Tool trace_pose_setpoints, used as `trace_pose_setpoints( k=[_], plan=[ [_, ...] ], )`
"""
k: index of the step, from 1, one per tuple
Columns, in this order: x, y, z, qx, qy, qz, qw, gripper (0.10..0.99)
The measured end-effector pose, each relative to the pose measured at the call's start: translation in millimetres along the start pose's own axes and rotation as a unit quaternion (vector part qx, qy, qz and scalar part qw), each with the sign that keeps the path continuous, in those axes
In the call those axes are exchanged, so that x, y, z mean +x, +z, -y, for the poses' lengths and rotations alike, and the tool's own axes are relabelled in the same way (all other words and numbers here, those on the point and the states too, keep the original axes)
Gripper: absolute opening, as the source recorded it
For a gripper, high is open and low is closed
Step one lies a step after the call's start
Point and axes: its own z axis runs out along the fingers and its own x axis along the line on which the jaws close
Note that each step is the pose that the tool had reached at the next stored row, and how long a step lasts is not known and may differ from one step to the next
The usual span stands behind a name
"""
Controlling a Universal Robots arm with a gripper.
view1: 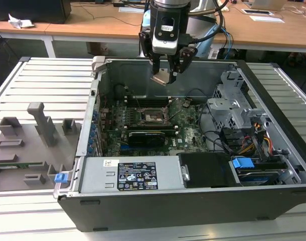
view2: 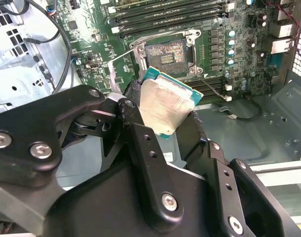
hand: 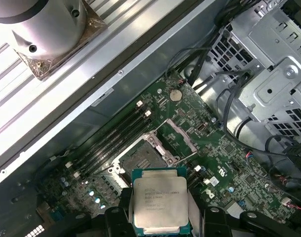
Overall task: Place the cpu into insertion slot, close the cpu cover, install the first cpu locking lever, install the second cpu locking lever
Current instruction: 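Place the cpu into insertion slot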
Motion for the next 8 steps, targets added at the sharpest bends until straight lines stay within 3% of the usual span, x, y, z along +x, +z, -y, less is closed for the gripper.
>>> trace_pose_setpoints(
  k=[8],
  plan=[
    [0.0,0.5,0.1,-0.0002,0.016,0.0014,0.9999,0.533]
  ],
)
